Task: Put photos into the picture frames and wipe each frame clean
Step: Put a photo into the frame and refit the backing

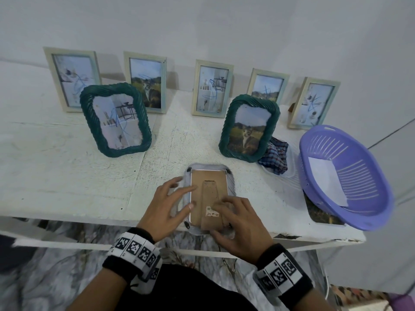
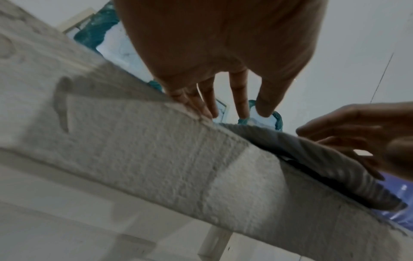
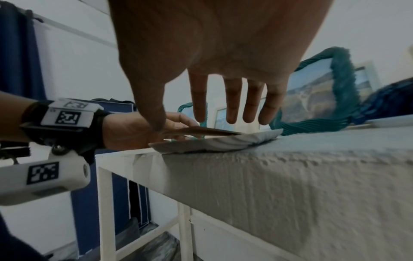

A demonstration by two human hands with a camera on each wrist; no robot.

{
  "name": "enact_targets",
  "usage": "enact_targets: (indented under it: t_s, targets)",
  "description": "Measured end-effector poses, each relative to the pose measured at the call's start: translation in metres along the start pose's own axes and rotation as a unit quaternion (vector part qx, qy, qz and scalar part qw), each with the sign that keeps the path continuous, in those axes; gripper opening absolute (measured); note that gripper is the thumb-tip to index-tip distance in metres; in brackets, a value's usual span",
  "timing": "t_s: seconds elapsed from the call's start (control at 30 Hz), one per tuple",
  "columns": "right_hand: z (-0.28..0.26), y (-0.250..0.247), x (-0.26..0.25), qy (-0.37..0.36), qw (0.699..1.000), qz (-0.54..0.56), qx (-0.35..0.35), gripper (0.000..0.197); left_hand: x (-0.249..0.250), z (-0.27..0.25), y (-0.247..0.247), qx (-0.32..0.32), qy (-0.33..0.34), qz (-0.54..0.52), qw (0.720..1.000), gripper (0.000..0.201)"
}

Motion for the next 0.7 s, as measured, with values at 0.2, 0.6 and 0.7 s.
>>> enact_targets:
  t_s: [0.2, 0.6, 0.7]
  targets:
    - [0.006, 0.023, -0.006, -0.001, 0.994, -0.086, -0.073, 0.05, 0.003, -0.026, -0.012, -0.019, 0.048, 0.042, 0.998, 0.011]
    - [0.006, 0.027, -0.002, -0.002, 0.992, -0.104, -0.067, 0.047, 0.009, -0.032, -0.007, -0.051, 0.082, 0.048, 0.994, 0.022]
    - [0.005, 0.028, -0.001, 0.0, 0.992, -0.101, -0.07, 0.047, 0.002, -0.033, -0.004, -0.067, 0.06, -0.001, 0.996, 0.028]
Point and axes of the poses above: each hand's wrist, its own z-axis towards the middle knuckle, its own y-axis out of the palm, x = y × z, the point moved 9 cm from there along z, towards the middle knuckle
